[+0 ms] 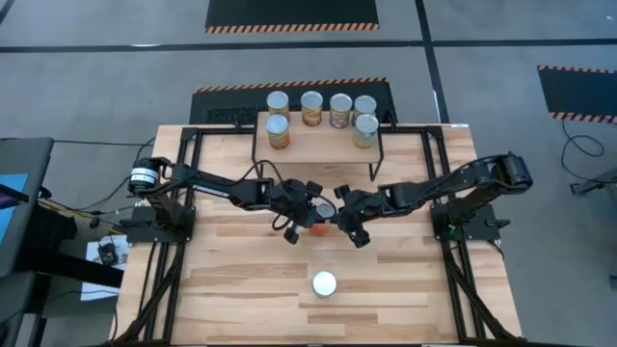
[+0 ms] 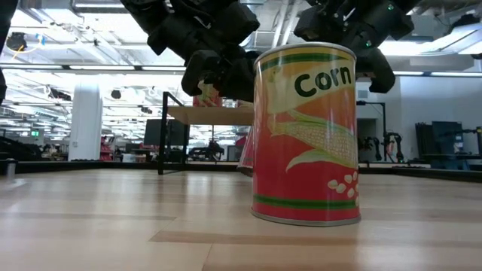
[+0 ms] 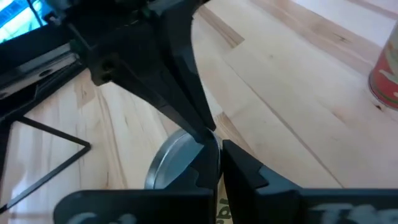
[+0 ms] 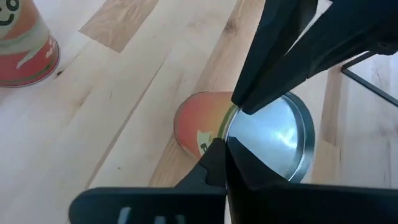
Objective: Pick and place cans onto a shelf
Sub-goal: Put the canned pineapple on the shelf
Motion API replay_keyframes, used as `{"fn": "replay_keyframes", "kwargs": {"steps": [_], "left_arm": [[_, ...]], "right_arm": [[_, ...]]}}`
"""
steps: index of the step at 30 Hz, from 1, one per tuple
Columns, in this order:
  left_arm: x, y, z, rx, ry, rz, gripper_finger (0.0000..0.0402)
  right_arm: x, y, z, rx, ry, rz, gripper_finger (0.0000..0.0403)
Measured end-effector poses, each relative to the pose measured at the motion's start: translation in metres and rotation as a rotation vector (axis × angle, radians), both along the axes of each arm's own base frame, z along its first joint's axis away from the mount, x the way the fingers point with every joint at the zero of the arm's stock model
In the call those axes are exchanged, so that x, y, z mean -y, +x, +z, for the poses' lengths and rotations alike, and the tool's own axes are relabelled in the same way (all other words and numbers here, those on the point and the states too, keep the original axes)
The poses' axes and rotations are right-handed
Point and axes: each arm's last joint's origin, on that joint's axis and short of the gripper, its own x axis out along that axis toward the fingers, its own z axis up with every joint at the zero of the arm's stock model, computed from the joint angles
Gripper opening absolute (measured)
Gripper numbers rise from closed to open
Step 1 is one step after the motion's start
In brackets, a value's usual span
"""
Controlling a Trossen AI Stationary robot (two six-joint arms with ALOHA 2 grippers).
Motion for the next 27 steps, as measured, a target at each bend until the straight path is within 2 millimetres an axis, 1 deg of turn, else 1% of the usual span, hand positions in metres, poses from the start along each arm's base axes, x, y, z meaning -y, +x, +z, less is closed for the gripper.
{"fn": "replay_keyframes", "kwargs": {"steps": [3, 7, 12, 15, 18, 21, 25, 27], "left_arm": [[0.000, 0.001, 0.001, 0.005, -0.024, 0.023, 0.0011], [0.000, -0.001, 0.005, 0.009, -0.024, 0.039, 0.0036], [0.000, -0.011, 0.031, 0.070, -0.045, 0.061, 0.0069], [0.001, -0.021, 0.049, 0.096, -0.075, 0.040, 0.0079], [0.002, -0.034, 0.065, 0.118, -0.127, 0.008, 0.0072], [0.004, -0.050, 0.078, 0.158, -0.175, -0.005, 0.0047], [0.005, -0.077, 0.094, 0.272, -0.227, -0.019, 0.0008], [0.005, -0.092, 0.098, 0.333, -0.244, -0.018, 0.0004]], "right_arm": [[0.000, 0.000, 0.000, -0.001, 0.006, -0.009, 0.0011], [0.001, 0.000, -0.001, -0.002, 0.002, -0.019, 0.0004], [0.001, 0.000, 0.000, -0.002, 0.014, -0.028, 0.0004], [0.000, 0.000, 0.000, -0.001, 0.016, -0.029, 0.0004], [0.000, -0.001, 0.002, 0.004, 0.026, -0.037, 0.0003], [0.000, -0.001, 0.007, -0.023, 0.051, -0.066, 0.0003], [-0.004, 0.005, 0.032, -0.049, 0.014, -0.104, 0.0007], [-0.005, 0.007, 0.047, -0.067, -0.002, -0.112, 0.0006]]}}
